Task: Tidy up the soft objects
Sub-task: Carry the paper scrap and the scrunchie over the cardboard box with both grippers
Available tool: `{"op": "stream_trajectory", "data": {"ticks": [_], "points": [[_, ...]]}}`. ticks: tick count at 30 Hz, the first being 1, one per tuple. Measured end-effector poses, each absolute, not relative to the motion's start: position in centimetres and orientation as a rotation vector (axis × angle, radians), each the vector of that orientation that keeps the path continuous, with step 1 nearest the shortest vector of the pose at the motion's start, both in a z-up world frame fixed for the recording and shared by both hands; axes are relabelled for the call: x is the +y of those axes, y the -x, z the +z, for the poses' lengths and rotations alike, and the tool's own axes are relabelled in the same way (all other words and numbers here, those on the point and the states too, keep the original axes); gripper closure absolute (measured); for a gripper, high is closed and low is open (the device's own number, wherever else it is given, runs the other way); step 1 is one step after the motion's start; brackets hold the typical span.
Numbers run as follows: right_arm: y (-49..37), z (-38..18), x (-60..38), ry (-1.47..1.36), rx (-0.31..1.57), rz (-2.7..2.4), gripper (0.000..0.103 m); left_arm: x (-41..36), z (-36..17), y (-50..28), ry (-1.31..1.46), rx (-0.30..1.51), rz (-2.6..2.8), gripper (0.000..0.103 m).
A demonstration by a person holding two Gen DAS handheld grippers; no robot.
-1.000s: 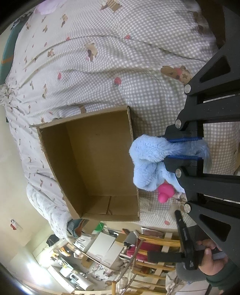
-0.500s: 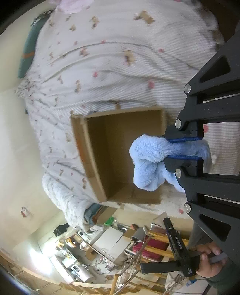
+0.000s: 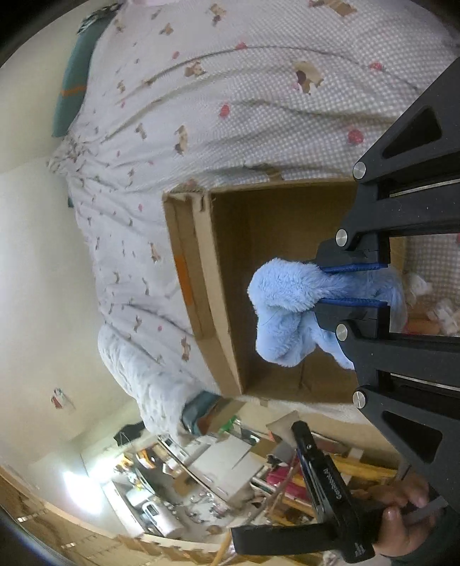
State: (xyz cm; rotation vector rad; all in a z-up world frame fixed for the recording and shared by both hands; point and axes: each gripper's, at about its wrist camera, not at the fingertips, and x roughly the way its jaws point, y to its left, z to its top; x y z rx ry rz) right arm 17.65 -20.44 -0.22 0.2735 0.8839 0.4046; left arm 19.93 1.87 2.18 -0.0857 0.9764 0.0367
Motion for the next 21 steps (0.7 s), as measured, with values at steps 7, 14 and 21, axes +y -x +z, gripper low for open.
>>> {"op": "stream_trajectory", "data": {"ticks": [7, 14, 21], "points": [[-18.8, -2.8, -20.3, -0.262, 0.928, 0.378, 0.091, 1.4, -2.1, -21.3, 0.086, 1.021, 0.035, 0.093], [-19.6, -6.2, -18.3, -0.166, 1.039, 0.351, 0.09, 0.8, -3.0, -21.7, 0.067, 1.005, 0.037, 0.093], [-20.2, -7.2, -17.1, -0.115, 1.069, 0.35, 0.09, 0.4, -3.7, -21.7, 0.035, 1.013, 0.051, 0.092]]}}
